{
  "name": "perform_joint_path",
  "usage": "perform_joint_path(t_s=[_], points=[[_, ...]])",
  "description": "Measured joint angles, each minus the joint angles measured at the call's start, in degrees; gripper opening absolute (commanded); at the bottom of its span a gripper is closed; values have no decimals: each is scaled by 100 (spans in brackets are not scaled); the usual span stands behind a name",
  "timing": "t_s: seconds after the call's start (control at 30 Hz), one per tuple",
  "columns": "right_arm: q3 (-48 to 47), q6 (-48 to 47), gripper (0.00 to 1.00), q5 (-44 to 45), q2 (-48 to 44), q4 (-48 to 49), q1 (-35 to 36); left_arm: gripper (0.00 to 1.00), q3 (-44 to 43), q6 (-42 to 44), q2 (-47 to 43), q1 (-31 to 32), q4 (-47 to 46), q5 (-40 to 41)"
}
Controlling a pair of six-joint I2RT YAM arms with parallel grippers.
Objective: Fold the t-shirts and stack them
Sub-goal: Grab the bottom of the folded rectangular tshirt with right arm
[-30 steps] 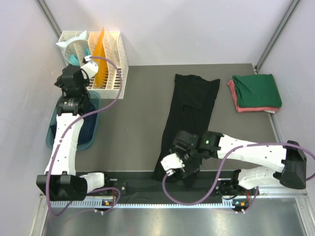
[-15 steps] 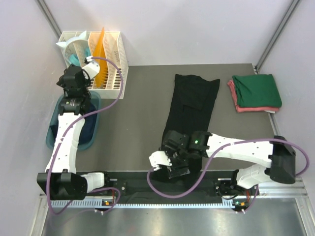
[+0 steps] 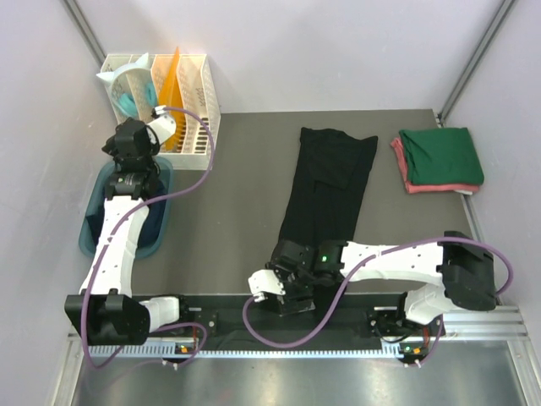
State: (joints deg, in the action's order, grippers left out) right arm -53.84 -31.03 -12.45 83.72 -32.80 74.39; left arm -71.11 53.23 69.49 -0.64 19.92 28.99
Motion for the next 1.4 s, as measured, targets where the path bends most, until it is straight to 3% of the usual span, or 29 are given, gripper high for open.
perform_joint_path(t_s=[0.4, 0.67, 0.8, 0.87, 0.9, 0.97, 1.0, 1.1, 1.4], points=[[658, 525, 88, -177, 120, 407, 72, 56, 0, 111, 2, 0, -122, -2], [531, 778, 87, -24, 527, 450, 105, 55, 0, 72, 24, 0, -144, 0], [369, 822, 53, 142, 710, 472, 136, 55, -2, 74, 57, 2, -146, 2], [330, 817, 45, 245, 758, 503, 136, 55, -4, 79, 57, 4, -146, 4], [317, 824, 36, 262, 780, 516, 136, 55, -4, 83, 57, 7, -146, 13], [313, 791, 28, 291, 789, 538, 138, 56, -4, 96, 57, 7, -149, 20], [313, 811, 17, 286, 796, 531, 138, 56, -4, 109, 57, 7, -153, 22], [313, 748, 3, 295, 828, 492, 160, 56, -4, 173, 57, 7, -197, 22], [-94, 7, 0, 153, 616, -758, 142, 57, -2, 332, 55, 7, -321, 13]])
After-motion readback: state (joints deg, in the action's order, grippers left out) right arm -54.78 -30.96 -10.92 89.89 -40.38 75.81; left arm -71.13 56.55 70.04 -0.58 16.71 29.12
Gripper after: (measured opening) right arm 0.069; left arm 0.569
